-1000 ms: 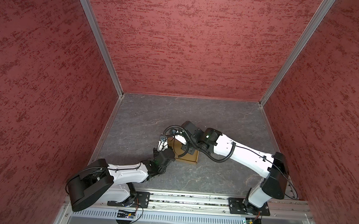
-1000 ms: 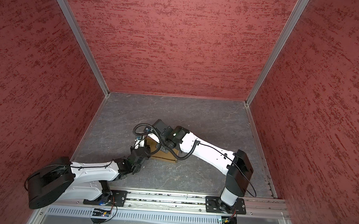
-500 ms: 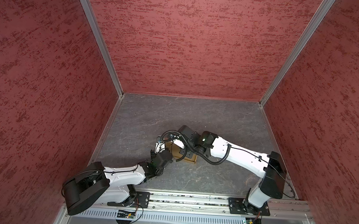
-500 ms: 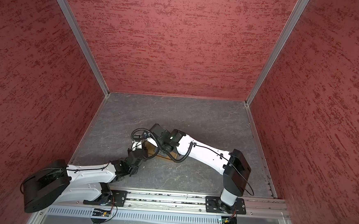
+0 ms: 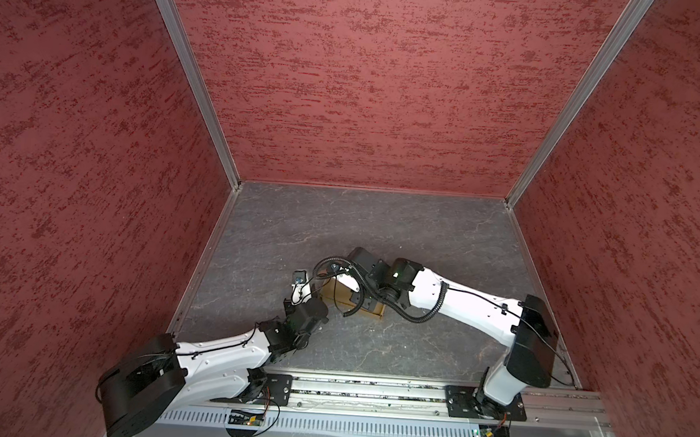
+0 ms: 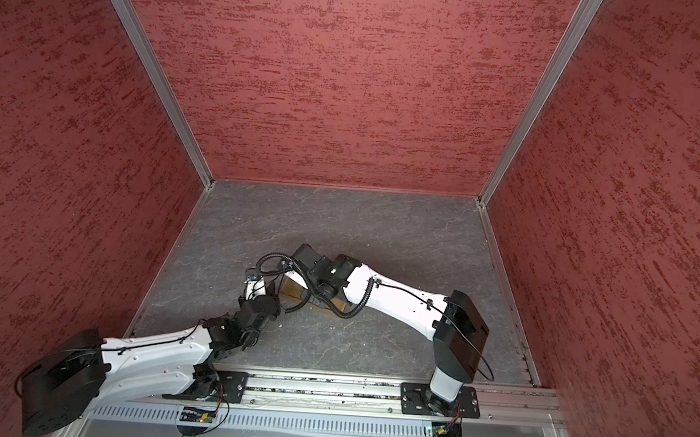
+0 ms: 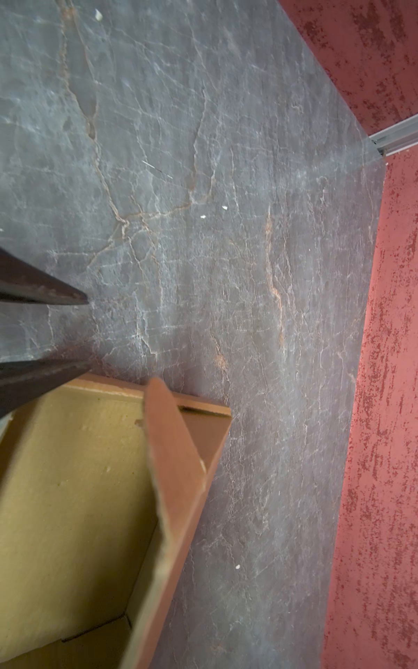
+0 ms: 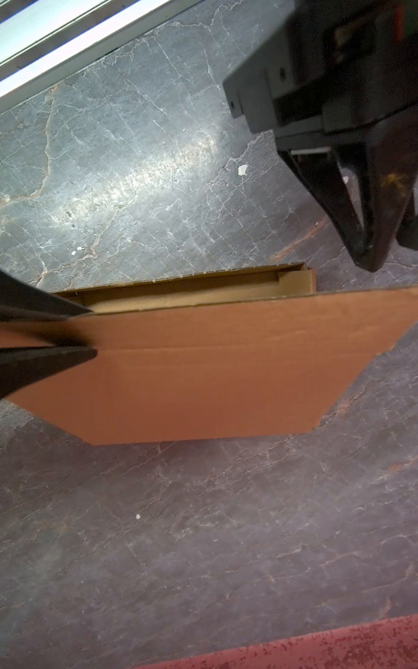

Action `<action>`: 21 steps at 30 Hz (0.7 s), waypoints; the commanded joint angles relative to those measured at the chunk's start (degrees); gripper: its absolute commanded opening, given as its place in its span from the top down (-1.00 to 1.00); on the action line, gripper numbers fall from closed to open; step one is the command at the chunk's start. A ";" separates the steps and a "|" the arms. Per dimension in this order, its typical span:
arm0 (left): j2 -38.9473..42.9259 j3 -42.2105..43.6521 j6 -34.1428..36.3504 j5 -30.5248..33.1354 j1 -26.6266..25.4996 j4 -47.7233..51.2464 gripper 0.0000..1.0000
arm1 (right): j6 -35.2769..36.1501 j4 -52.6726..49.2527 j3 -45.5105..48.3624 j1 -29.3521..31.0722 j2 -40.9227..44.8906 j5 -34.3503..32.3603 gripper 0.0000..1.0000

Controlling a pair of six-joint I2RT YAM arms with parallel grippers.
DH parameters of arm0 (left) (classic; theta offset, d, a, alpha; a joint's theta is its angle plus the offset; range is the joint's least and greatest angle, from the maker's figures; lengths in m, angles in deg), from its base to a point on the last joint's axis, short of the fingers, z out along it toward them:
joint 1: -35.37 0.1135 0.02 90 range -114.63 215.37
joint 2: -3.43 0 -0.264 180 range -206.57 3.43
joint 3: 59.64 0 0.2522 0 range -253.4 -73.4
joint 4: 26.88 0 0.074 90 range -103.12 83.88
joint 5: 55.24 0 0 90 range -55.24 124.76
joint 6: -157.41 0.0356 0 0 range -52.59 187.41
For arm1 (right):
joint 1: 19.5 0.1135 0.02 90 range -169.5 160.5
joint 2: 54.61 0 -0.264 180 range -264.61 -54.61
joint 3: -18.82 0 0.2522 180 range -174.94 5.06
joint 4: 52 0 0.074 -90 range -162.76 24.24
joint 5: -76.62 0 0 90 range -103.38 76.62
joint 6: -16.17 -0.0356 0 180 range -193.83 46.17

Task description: Fold the paper box

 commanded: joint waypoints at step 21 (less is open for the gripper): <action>17.11 -4.62 -4.70 -14.78 17.40 15.43 -0.03 | -1.25 1.59 2.75 0.62 0.34 2.15 0.73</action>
